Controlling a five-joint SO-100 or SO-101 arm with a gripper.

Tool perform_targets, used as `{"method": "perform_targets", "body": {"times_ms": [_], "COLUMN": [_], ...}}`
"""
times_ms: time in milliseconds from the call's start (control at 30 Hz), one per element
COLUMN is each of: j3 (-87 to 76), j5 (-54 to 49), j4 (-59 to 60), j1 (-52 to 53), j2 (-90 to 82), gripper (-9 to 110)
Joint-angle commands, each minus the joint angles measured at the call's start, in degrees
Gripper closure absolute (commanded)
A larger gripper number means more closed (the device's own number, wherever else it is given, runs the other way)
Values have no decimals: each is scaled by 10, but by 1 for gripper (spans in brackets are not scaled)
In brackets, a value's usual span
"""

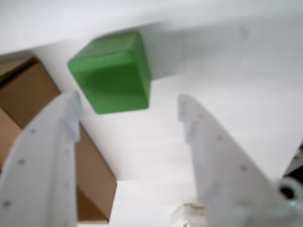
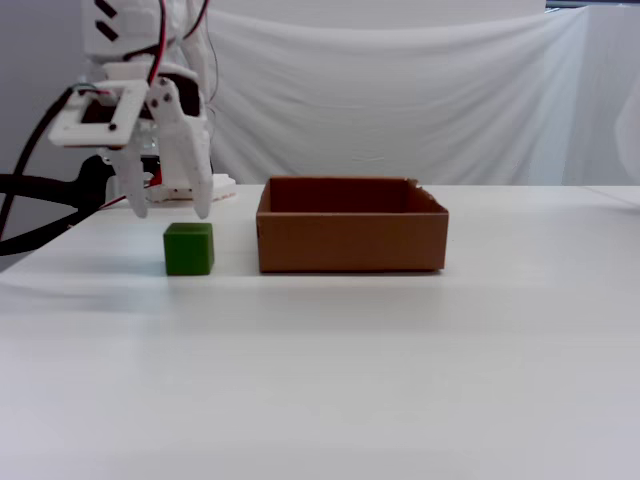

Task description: Grasp a green cube and put it in a box.

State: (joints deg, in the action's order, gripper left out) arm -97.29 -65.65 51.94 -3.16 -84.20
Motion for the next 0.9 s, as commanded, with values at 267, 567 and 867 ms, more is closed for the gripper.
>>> {"method": "perform_targets", "body": {"times_ms": [267, 567, 867], "j3": [30, 33, 57], "j5": [-5, -4, -4], "j4": [-5, -31, -40], "j1": [-31, -40, -40], "j2": [16, 47, 81], "gripper": [75, 76, 80]}}
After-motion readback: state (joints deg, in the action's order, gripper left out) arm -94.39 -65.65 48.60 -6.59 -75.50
